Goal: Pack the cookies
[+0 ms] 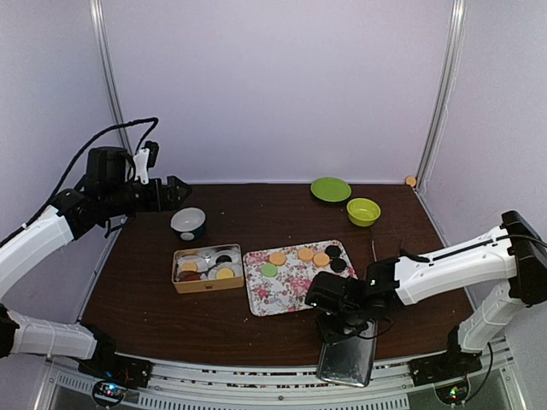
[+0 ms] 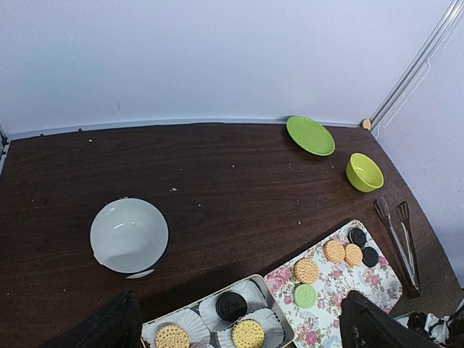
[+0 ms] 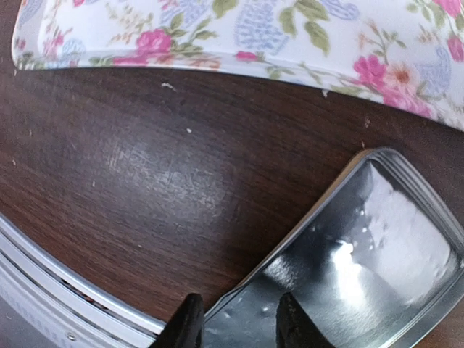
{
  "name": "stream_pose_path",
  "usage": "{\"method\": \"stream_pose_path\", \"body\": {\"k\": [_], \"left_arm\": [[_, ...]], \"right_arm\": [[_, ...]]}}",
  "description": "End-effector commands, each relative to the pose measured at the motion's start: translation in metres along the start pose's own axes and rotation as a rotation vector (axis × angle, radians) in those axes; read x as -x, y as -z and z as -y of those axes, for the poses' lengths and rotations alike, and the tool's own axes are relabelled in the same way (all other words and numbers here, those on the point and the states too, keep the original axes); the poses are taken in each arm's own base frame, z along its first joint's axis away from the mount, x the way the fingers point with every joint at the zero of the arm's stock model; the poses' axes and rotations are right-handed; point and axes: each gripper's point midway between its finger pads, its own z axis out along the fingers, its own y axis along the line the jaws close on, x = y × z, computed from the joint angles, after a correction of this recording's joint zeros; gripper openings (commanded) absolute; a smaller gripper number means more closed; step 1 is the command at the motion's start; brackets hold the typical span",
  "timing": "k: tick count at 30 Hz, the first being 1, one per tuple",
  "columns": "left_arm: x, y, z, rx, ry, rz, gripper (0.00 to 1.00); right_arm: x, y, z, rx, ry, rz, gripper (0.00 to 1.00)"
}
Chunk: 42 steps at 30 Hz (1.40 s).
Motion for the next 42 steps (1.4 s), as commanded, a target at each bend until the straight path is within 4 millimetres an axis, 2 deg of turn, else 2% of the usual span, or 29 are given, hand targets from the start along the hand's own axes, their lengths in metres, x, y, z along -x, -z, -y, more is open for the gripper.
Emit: {"method": "stream_pose_path", "body": {"k": [1, 3, 4, 14, 16, 19, 27, 36, 42], "left_arm": [[0.026, 0.012, 0.011, -0.043, 0.005, 0.086, 0.98], [0.027, 0.012, 0.010, -0.041, 0.005, 0.087, 0.98], [0.026, 0.012, 0.010, -0.039, 0.004, 0.087, 0.98], [0.029, 0.017, 0.012, -0.047, 0.003, 0.099, 0.98], [0.030, 0.017, 0.011, -0.045, 0.003, 0.101, 0.98], [0.030, 0.018, 0.011, -0.043, 0.002, 0.102, 0.98], [0.029, 0.016, 0.011, -0.045, 0.003, 0.096, 0.98], [0.028, 0.015, 0.013, -0.055, 0.007, 0.093, 0.98], [0.028, 0.015, 0.014, -0.060, 0.010, 0.094, 0.98]], "right_arm": [[0.011, 0.008, -0.009, 0.024, -0.048, 0.040, 0.43], [0.016, 0.004, -0.011, 0.011, -0.064, 0.048, 0.53], [0.017, 0.002, -0.009, -0.005, -0.072, 0.051, 0.54], [0.012, -0.016, 0.007, -0.087, -0.085, 0.023, 0.51], [0.009, -0.021, 0.012, -0.103, -0.082, 0.012, 0.48], [0.006, -0.025, 0.013, -0.098, -0.078, -0.001, 0.37], [0.001, -0.022, 0.009, -0.073, -0.067, -0.023, 0.17], [-0.008, 0.002, 0.003, -0.053, -0.030, -0.038, 0.01], [-0.011, 0.018, -0.008, -0.033, 0.022, -0.047, 0.00]]}}
